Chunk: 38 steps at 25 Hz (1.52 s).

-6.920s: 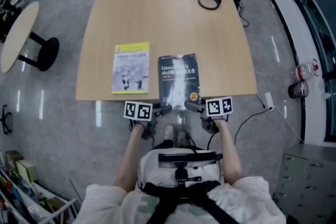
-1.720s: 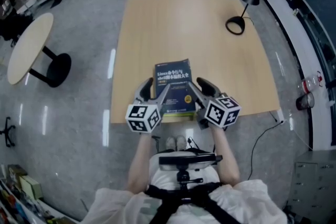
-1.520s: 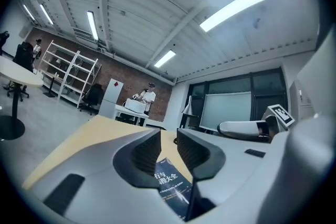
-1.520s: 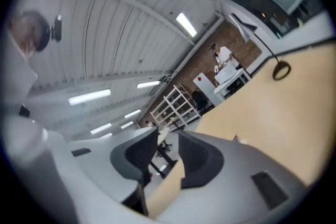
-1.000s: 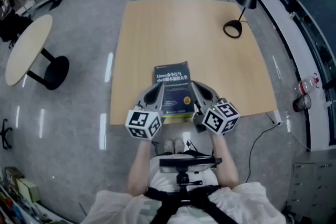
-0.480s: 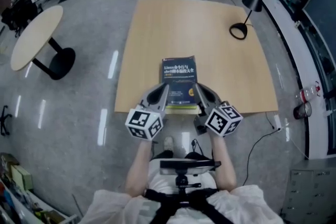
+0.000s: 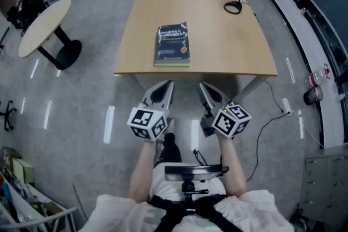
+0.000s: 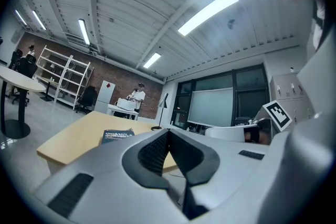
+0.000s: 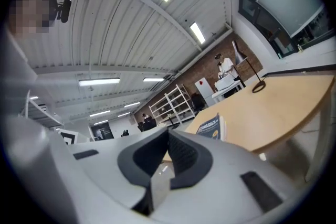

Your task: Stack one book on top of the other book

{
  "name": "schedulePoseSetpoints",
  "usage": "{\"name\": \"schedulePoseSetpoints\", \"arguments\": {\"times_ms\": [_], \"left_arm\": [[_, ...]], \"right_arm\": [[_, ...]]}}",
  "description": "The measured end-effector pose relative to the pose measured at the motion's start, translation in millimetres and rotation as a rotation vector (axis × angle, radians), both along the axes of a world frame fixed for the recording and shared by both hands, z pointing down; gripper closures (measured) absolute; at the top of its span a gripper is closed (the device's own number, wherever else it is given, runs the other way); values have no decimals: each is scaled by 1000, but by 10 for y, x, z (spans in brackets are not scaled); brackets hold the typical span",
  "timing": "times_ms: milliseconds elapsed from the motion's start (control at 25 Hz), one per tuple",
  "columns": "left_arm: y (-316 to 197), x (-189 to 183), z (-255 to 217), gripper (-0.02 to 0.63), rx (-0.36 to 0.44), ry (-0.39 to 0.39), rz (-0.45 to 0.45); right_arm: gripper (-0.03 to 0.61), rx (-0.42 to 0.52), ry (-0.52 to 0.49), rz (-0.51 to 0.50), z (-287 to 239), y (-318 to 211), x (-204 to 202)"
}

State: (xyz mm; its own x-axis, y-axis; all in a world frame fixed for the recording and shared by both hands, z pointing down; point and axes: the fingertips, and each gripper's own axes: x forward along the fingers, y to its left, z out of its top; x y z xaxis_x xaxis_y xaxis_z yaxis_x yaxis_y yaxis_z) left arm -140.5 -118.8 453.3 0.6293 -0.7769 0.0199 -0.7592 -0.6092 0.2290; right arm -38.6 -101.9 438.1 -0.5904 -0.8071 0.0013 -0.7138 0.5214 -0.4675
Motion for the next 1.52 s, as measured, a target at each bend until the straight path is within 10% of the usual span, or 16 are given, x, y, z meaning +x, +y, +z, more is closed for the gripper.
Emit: {"name": "schedulePoseSetpoints", "arguments": {"times_ms": [360,920,1520], "left_arm": [[1724,389,36,600,-59,-33,27],[2885,124,-449,600,42,-1,16],[4149,7,-277,600,-21,-8,9]], "right_arm": [[580,-18,35,-22,-80,1705,221],[580,71,62,16,-516,3023,-11],[581,48,94,52,-478,4231,-64]]}}
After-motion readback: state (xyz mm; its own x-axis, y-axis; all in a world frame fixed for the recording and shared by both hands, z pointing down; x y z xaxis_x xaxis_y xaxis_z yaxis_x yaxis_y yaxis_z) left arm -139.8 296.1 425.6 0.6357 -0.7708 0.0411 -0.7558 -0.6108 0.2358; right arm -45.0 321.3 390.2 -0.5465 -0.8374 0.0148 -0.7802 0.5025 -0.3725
